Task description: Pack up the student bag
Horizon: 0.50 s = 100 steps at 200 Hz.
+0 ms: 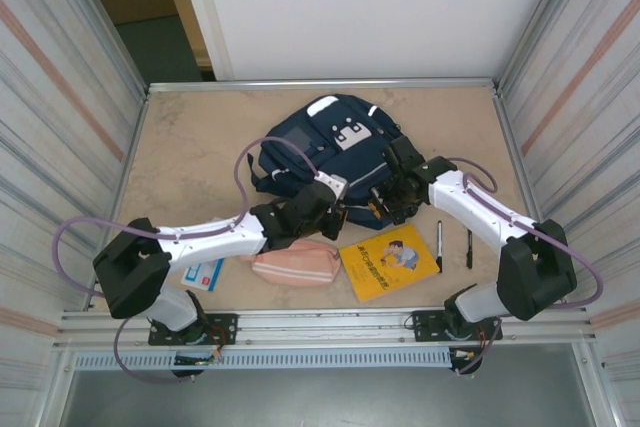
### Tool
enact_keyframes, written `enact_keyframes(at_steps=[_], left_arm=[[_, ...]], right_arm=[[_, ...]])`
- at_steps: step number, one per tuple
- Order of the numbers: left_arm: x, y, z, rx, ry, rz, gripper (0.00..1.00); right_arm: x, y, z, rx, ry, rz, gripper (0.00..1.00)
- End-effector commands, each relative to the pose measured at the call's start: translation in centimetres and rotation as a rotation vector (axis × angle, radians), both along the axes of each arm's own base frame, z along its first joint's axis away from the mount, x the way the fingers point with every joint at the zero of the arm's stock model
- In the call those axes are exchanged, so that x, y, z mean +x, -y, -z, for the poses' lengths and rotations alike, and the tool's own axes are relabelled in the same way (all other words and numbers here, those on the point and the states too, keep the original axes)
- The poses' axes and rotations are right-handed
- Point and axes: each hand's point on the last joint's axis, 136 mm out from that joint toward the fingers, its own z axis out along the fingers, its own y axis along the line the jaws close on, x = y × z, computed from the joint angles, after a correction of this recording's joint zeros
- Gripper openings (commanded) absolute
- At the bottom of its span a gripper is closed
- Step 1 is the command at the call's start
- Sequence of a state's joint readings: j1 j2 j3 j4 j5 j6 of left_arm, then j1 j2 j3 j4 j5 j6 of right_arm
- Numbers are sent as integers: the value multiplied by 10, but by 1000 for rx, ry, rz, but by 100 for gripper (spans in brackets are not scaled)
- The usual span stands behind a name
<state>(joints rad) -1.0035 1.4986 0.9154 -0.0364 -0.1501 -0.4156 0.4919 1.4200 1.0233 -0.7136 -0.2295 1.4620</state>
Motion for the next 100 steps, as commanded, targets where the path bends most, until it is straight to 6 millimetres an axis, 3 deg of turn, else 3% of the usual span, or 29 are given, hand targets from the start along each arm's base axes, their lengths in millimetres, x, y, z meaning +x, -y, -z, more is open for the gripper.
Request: enact_keyframes(at_steps=[1, 38, 74, 90, 100], left_arm=[[17, -25, -19, 29, 79, -62, 0], [50, -104, 18, 201, 83, -244, 0], [84, -174, 34, 220, 12, -467, 0], [97, -189, 36, 218, -31, -508, 0], [102, -188, 31, 213, -35, -497, 0]], right_arm=[[15, 11, -6, -16, 80, 30, 0], [14, 18, -20, -14, 129, 36, 0], [11, 20, -29, -5, 158, 35, 0], [7, 19, -28, -13, 163, 31, 0], [6, 17, -26, -28, 180, 28, 0]])
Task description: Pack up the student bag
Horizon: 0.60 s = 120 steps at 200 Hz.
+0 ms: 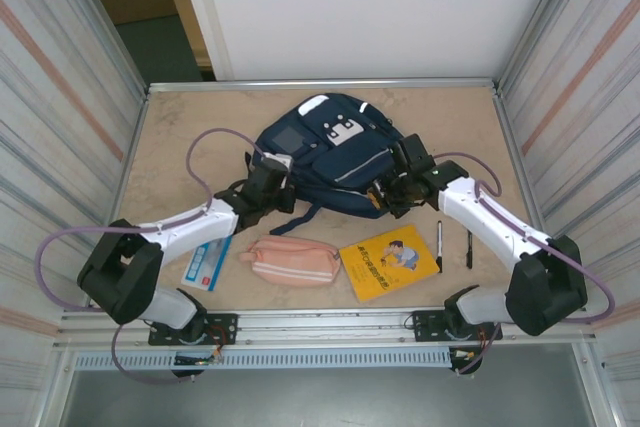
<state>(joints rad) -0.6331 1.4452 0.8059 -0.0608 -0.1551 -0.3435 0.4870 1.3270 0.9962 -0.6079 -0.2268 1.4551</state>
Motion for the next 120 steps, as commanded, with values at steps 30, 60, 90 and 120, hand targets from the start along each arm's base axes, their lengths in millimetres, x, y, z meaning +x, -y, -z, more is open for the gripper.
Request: enact_keyframes(at_steps=[30, 60, 90, 120], left_arm=[[12, -34, -24, 34, 23, -71, 43], [-18, -9, -46, -41, 32, 118, 87], [-72, 68, -65, 101, 331, 632, 89], [-64, 113, -63, 224, 393, 719, 91]], right_arm=[[-13, 12, 5, -145, 55, -29, 26], [-14, 45, -14, -332, 160, -93, 57], [-17, 84, -44, -504, 301, -150, 92], [-12, 100, -68, -421, 477, -155, 99]])
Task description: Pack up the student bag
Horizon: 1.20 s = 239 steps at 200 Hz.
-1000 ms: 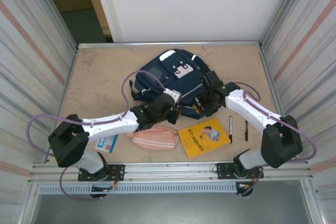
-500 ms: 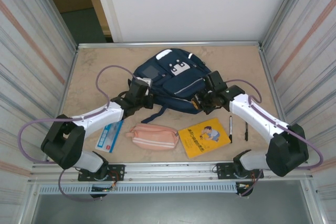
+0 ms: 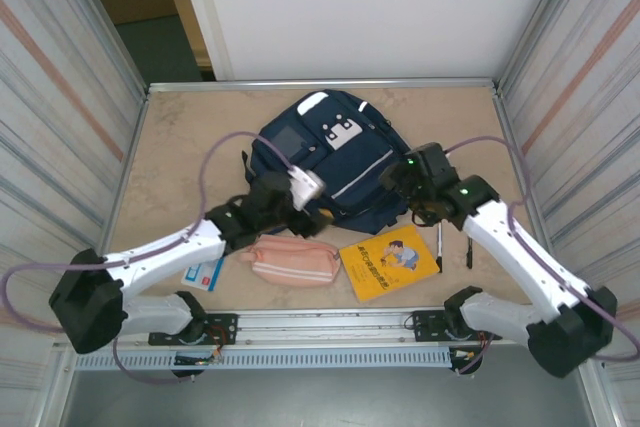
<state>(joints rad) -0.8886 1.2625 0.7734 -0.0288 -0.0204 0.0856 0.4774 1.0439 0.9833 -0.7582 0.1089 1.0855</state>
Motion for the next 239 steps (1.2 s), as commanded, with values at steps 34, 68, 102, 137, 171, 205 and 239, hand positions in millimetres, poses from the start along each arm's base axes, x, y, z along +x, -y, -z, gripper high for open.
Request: enact_keyframes(at_steps=[34, 68, 102, 137, 171, 205, 239], left_arm=[[61, 73, 16, 221, 123, 59, 87], [85, 102, 52, 329, 102, 86, 88], [98, 111, 83, 383, 62, 53, 96], [119, 101, 100, 483, 81, -58, 82], [119, 107, 61, 386, 136, -57, 0], [114, 104, 4, 301, 221, -20, 0], [121, 82, -66, 202, 261, -30, 0]], right_arm=[[-2, 61, -20, 0, 154, 31, 99], [-10, 74, -14, 12, 134, 37, 99], [-14, 74, -4, 39, 99, 4, 99], [-12, 70, 6, 72, 66, -10, 99], [-9, 68, 13, 87, 55, -12, 99], [-8, 61, 18, 114, 24, -47, 100], [-4, 38, 21, 204, 14, -144, 86]])
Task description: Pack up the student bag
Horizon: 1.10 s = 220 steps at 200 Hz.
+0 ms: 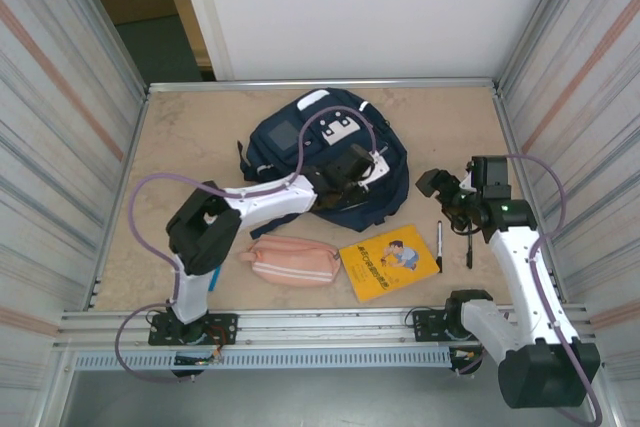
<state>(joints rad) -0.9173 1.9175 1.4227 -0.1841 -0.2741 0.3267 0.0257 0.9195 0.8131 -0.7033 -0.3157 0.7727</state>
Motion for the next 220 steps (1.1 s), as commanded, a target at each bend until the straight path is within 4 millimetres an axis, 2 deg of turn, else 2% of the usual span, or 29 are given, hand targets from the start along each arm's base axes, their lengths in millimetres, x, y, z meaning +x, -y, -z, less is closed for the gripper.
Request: enact_keyframes(at_steps=[1, 15, 33, 65, 86, 104, 116, 133, 165, 185, 220], left_arm=[[10, -11, -99, -167, 110, 21, 0], [13, -21, -125, -224, 122, 32, 0], [18, -37, -156, -278, 174, 21, 0], [24, -62, -197, -372, 209, 18, 0], [23, -73, -211, -401, 251, 24, 0], [26, -85, -213, -402, 269, -2, 0], [28, -90, -208, -400, 267, -5, 0], [33, -94, -190, -387, 241, -16, 0], [46, -100, -150, -312, 192, -16, 0], [68, -116, -125, -248, 183, -99, 0], [93, -130, -89, -192, 160, -124, 0]], right_arm=[[2, -18, -1, 65, 10, -89, 86], [1, -25, 5, 69, -1, -122, 86], [-3, -48, 2, 109, 2, -233, 86], [-11, -77, 15, 57, -39, -386, 86], [-16, -94, 24, 65, -72, -453, 86], [-18, -99, 37, 43, -94, -466, 86], [-18, -104, 43, 55, -108, -474, 86], [-23, -107, 48, 47, -134, -486, 86], [-33, -81, 64, -71, -186, -389, 90], [-42, -67, 70, -103, -212, -310, 91], [-57, -64, 90, -68, -241, -232, 87]])
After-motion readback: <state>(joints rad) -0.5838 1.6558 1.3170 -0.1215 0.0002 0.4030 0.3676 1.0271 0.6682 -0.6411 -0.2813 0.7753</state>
